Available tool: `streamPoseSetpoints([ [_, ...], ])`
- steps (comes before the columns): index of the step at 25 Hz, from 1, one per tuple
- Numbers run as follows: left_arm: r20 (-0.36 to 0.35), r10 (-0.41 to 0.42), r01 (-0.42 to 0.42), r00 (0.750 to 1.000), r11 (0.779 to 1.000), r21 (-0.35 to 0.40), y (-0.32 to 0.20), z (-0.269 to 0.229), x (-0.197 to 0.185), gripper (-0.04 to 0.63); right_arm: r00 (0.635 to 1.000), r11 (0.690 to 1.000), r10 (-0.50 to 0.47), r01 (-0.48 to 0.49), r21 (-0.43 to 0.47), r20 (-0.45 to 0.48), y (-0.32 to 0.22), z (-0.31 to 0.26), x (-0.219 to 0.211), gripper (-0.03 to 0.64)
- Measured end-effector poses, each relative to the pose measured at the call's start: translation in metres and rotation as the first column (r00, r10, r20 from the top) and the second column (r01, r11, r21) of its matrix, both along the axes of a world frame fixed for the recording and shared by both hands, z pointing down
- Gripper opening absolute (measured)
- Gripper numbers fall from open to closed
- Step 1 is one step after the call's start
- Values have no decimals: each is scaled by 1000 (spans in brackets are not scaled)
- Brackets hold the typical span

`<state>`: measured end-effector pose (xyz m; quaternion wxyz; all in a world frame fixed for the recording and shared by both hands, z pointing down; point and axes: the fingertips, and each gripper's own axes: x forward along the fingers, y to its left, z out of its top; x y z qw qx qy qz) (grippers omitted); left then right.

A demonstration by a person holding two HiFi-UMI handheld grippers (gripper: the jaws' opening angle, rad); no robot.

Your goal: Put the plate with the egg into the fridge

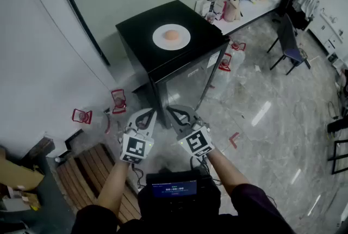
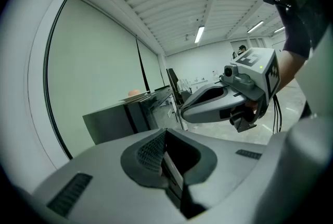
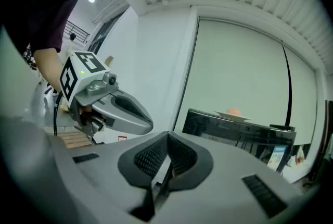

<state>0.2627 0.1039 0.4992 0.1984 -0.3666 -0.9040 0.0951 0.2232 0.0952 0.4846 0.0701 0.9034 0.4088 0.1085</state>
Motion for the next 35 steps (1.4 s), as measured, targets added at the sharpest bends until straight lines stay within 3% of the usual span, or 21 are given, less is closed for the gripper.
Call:
streamPoseSetpoints([
  [2, 9, 17, -17, 1000, 1000, 11, 3, 3, 5, 11, 1000, 999, 20, -19, -26, 15, 6, 1, 6, 8],
  [6, 23, 32, -33, 999, 999, 33, 9, 9, 13, 11, 997, 997, 65, -66, 26, 29, 6, 6, 13, 8],
  [12, 17, 38, -39, 999, 998, 56, 10, 24, 6, 11, 994, 994, 105, -105, 9, 24, 1, 12, 4, 9],
  [16, 14, -11, 9, 1000, 995, 99, 19, 44, 9, 11, 992, 992, 127, -128, 18, 22, -3, 20, -2, 8],
  [19, -7, -64, 64, 998, 987, 148, 28, 72, 12, 11, 987, 987, 157, -156, 40, -30, -5, 22, -7, 9],
  [24, -32, -96, 101, 995, 960, 262, 49, 129, 9, 15, 970, 970, 230, -221, 104, -77, -2, 41, -13, 11],
  [27, -58, -77, 91, 995, 953, 291, 65, 156, 0, 69, 959, 955, 277, -267, 130, -63, 4, 50, -13, 11],
  [33, -42, -71, 81, 997, 935, 345, 83, 173, -12, 69, 930, 924, 364, -354, 148, -46, 6, 59, -8, 11],
  [35, -43, -53, 65, 998, 939, 337, 82, 173, -14, 69, 919, 911, 392, -381, 159, -47, 4, 57, -8, 11],
])
